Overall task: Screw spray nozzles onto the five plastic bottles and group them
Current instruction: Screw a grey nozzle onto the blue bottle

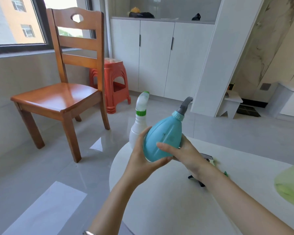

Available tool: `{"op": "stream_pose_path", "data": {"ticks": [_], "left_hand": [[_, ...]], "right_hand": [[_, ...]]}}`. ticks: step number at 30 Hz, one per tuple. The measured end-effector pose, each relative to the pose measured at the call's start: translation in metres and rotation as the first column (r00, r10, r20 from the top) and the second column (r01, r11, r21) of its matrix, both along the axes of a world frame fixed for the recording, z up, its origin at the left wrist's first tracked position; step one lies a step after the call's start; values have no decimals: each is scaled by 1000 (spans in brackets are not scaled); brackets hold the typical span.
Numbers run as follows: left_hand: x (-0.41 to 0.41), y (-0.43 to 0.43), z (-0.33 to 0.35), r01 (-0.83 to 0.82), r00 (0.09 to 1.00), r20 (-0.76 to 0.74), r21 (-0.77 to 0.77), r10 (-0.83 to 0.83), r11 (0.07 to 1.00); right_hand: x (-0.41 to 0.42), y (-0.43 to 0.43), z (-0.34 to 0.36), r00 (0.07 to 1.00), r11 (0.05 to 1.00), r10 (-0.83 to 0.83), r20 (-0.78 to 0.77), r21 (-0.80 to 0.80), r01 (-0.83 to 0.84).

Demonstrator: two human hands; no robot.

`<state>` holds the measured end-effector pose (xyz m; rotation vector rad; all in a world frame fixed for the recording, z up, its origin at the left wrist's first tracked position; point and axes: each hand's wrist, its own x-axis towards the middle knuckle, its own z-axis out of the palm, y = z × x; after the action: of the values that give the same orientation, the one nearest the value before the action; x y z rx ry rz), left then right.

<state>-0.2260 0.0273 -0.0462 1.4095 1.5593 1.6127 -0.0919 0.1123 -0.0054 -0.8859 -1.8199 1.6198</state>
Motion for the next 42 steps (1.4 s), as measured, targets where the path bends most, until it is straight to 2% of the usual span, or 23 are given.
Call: {"op": "stream_pose_path", "data": {"ticks": [2,4,6,8,12,25,30,34,42], "left_hand": [[-13,0,-4,-57,997,-61,-51,54,997],[-25,1,-7,-156,988,-27,-80,154,985],[-34,1,-11,-236,971,24,-104,240,966],[-39,3,-17,-273,960,9,-173,279,946],[-45,8,-31,-274,961,-41,-260,273,926],[-43,13,-29,-296,951,-1,-293,309,909],[-41,11,-25,-316,944,-28,-348,328,882],[-30,9,-17,-329,942,-61,-354,329,876],[26,14,8,-230,972,-83,-174,218,958]], "right_hand": [[-5,16,-7,996,992,-77,37,105,73],[-7,34,-16,987,979,-140,78,161,126],[-9,49,-28,981,980,-136,134,165,114],[-13,58,-42,978,983,-96,188,175,63],[-22,70,-57,974,983,-21,226,184,-22],[-25,85,-70,968,986,40,249,144,-78],[-19,80,-70,974,990,21,225,130,-51],[4,67,-55,988,989,-85,132,134,67],[107,21,-16,952,935,-273,-136,195,296]]}}
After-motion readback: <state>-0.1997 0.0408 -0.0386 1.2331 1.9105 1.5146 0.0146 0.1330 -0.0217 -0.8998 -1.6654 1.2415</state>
